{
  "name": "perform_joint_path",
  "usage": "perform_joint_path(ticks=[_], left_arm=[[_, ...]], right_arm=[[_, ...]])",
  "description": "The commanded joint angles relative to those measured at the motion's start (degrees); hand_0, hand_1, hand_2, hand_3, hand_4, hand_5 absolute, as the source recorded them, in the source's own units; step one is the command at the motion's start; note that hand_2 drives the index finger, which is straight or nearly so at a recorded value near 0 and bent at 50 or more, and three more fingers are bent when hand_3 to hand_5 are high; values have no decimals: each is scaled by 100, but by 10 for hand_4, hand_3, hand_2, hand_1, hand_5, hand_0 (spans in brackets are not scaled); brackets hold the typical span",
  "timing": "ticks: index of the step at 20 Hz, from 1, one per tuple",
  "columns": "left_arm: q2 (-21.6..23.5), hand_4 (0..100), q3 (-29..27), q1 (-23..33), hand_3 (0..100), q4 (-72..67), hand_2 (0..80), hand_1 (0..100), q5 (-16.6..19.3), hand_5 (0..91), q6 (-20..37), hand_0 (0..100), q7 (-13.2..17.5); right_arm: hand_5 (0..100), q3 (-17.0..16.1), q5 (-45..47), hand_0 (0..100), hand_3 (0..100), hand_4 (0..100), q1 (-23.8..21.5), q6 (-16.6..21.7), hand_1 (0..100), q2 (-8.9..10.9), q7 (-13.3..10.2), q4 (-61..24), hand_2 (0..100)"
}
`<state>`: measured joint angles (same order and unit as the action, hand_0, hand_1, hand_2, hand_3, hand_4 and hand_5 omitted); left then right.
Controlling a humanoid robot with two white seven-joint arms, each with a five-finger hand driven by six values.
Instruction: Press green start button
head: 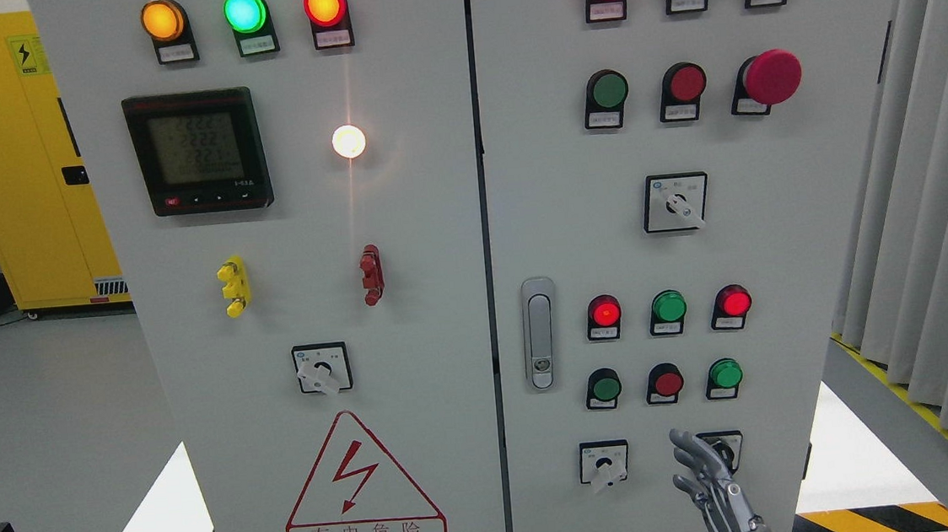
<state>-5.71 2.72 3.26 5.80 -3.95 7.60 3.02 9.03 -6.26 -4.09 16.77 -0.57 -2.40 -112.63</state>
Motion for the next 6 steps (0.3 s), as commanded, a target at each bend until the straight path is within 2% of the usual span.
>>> perform_joint_path(ticks=[1,6], left_arm=[[0,0,0,0,0,0,0,556,0,0,4,120,-3],[0,0,0,0,0,0,0,556,0,0,4,120,-3]], right_arm=[[61,125,81,343,6,67,-48,-7,464,-136,11,-74,0],[71,116,81,338,14,75,-56,-7,469,-127,11,-74,0]])
